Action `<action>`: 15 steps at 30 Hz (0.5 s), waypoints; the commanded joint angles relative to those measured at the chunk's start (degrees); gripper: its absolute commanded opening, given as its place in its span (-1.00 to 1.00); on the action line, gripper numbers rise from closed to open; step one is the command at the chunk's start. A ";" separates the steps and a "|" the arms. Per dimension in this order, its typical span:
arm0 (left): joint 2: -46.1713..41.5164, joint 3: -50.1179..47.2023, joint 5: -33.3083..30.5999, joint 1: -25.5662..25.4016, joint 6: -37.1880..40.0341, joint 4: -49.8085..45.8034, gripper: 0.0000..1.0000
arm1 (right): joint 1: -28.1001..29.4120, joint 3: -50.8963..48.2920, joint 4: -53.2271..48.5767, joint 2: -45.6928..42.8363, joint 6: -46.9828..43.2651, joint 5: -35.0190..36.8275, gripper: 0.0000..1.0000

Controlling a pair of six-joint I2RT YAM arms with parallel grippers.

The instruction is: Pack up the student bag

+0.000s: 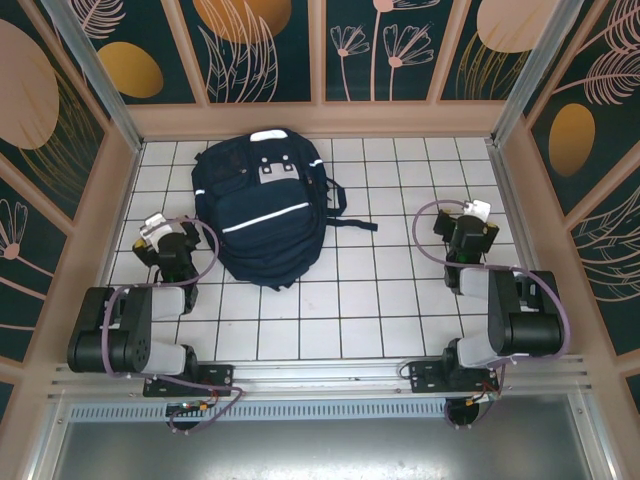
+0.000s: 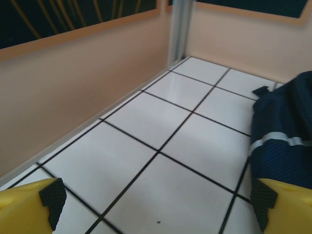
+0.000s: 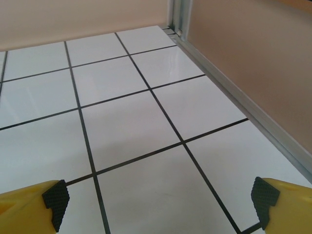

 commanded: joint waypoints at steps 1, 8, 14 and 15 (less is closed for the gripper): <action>0.95 0.06 9.26 0.32 3.24 9.02 0.97 | -1.63 -2.60 6.95 -2.50 -0.79 -8.34 0.97; 5.78 -2.74 19.02 0.31 7.10 18.79 0.97 | -2.48 -1.06 2.64 -4.41 -0.85 -15.50 0.98; 5.77 -2.64 19.03 0.32 7.19 18.54 0.97 | -2.68 0.74 4.02 -4.65 2.84 -19.57 0.98; 5.66 -2.66 18.97 0.32 7.19 18.54 0.97 | -2.55 1.45 3.81 -3.03 2.41 -20.46 0.98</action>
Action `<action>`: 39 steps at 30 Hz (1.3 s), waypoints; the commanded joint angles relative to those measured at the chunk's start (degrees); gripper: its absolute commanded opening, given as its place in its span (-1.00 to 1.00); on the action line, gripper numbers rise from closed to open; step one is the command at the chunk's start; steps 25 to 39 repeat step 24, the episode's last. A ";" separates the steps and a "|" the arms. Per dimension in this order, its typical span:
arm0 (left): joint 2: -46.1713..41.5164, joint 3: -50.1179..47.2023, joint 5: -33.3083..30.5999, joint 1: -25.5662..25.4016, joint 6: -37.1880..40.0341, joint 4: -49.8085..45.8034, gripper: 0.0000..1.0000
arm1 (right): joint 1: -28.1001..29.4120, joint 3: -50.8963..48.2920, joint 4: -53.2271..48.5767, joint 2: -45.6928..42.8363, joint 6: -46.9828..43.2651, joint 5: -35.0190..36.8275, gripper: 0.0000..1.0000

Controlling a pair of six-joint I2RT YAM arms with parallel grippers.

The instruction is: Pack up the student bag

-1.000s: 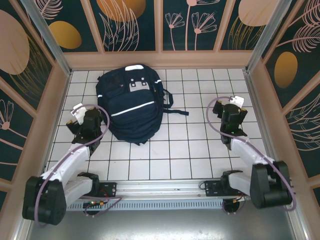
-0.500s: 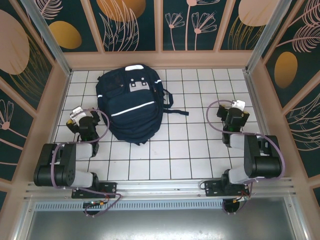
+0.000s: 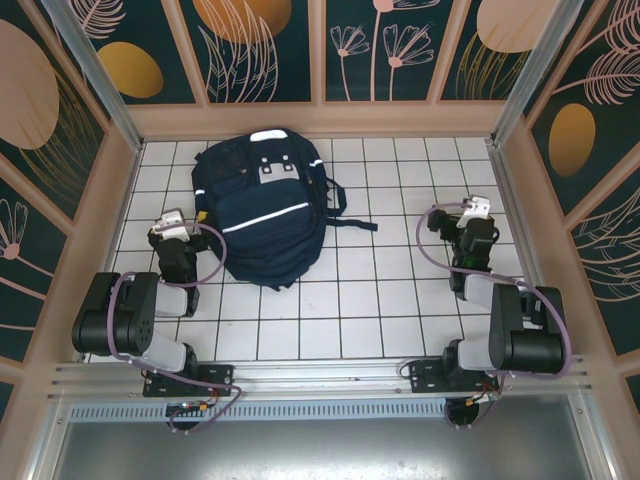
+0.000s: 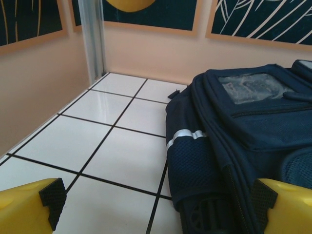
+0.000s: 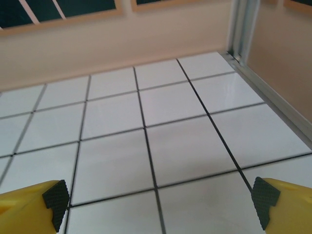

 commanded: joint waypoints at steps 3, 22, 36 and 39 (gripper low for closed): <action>0.14 -0.43 1.46 0.27 1.37 3.55 0.97 | -0.34 -1.34 9.30 5.68 1.06 -5.43 0.98; 0.32 0.55 4.66 0.18 2.62 1.97 0.97 | 2.12 -7.46 23.14 9.76 -0.71 -1.68 0.98; 0.19 0.48 4.71 0.19 2.66 2.14 0.97 | 2.09 -7.39 23.14 9.82 -0.66 -1.71 0.98; 0.19 0.48 4.71 0.19 2.66 2.14 0.97 | 2.09 -7.39 23.14 9.82 -0.66 -1.71 0.98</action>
